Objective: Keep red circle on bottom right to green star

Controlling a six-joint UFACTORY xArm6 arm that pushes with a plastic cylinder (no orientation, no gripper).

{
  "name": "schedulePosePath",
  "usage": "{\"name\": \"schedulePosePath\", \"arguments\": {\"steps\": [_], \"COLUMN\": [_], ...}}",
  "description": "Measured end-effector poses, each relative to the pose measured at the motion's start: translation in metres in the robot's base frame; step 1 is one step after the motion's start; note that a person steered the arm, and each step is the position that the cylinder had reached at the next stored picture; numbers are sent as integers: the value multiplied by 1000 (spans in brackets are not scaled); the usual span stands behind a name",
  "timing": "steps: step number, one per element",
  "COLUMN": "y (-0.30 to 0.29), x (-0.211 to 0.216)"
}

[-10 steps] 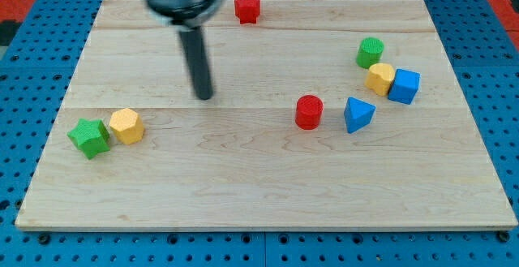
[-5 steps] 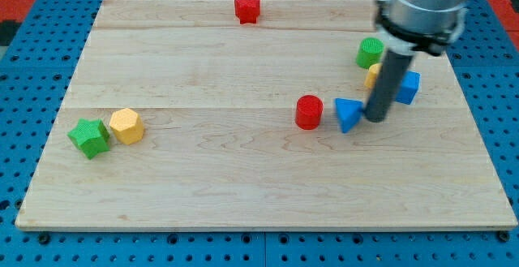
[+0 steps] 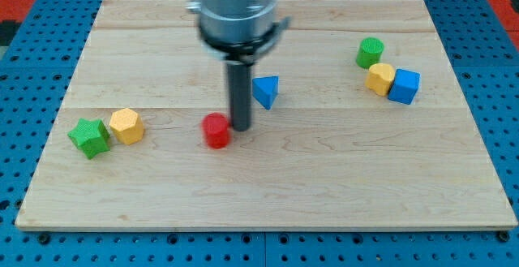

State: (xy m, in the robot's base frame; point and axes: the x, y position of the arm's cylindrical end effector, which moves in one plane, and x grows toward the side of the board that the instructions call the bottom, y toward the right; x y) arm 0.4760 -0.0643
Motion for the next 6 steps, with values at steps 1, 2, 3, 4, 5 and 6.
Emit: {"name": "schedulePosePath", "arguments": {"steps": [1,2,3,4,5,6], "y": [-79,-49,-26,-95,-83,17], "x": [0,0,14,28,27,1]}}
